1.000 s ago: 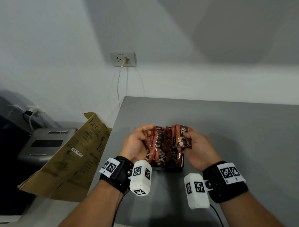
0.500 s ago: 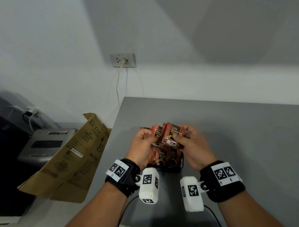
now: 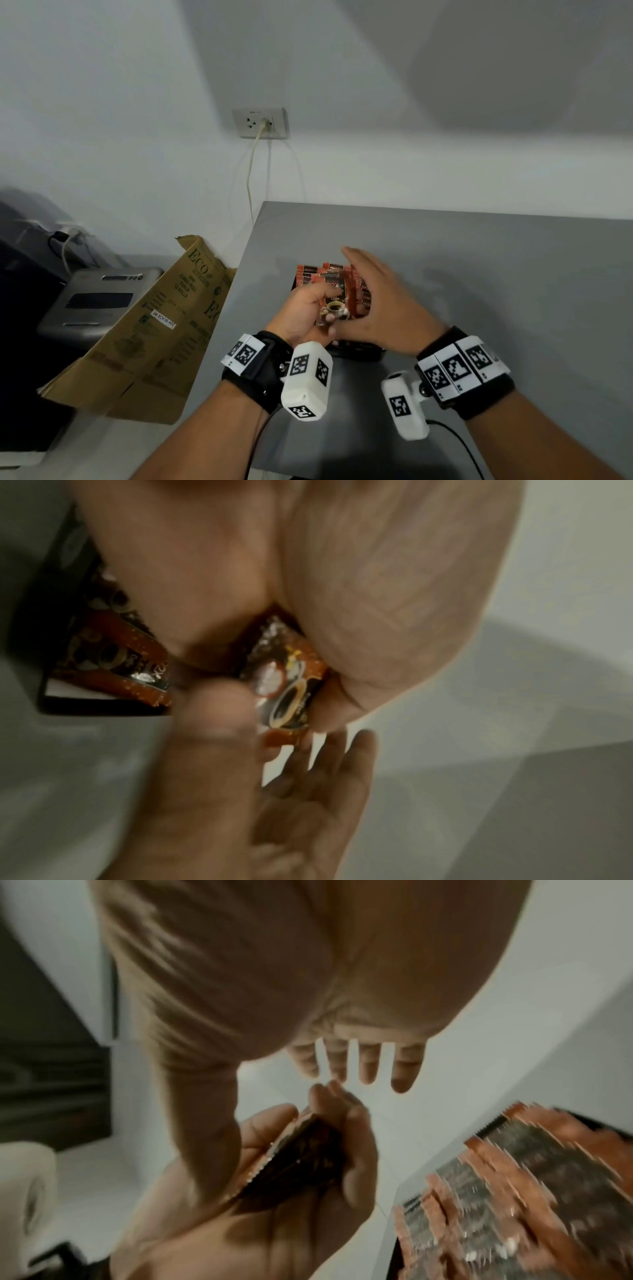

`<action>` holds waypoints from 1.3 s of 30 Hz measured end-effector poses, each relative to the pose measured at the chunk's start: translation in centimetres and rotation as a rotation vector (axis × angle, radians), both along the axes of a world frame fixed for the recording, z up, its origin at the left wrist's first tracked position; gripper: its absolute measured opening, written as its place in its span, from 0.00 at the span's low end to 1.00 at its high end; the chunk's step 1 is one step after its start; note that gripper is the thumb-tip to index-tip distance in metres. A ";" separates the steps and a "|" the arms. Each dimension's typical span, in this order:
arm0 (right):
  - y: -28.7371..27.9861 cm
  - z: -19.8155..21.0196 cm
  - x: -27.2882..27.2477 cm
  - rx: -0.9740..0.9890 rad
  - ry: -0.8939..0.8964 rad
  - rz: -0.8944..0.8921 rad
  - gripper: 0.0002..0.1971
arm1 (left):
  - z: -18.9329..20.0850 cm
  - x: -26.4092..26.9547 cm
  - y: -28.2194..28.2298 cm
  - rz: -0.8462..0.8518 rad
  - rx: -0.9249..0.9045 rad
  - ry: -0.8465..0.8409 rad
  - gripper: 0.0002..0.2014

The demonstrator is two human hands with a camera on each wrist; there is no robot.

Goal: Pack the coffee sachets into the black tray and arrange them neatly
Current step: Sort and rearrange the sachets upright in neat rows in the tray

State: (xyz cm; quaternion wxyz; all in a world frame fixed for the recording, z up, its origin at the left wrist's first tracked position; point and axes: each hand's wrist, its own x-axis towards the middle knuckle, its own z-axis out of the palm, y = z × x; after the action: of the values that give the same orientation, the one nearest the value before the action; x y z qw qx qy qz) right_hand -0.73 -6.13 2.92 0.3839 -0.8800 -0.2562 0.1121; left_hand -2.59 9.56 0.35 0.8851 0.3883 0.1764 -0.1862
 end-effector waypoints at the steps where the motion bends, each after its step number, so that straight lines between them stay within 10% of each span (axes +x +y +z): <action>1: 0.1 0.1 0.2 -0.062 -0.045 0.057 0.57 | -0.1 0.0 0.1 -0.006 -0.027 -0.005 0.21; 18: 1.0 0.7 0.3 0.006 -0.007 0.030 0.47 | 0.1 0.1 0.0 0.029 0.090 -0.138 0.19; 23: -0.2 0.9 2.4 0.209 0.137 -0.131 0.16 | 0.3 0.7 0.1 0.079 0.292 -0.273 0.29; 39: -1.8 -6.9 2.3 -0.393 0.060 -0.077 0.15 | -1.8 0.6 2.9 -0.068 0.933 -0.173 0.18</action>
State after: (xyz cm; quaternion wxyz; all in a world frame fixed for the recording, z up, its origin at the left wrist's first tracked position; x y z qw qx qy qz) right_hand 1.57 -7.96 -3.93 0.2161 -0.9434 -0.1841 0.1714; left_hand -2.02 12.50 -1.47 0.6209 0.7641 0.1542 -0.0830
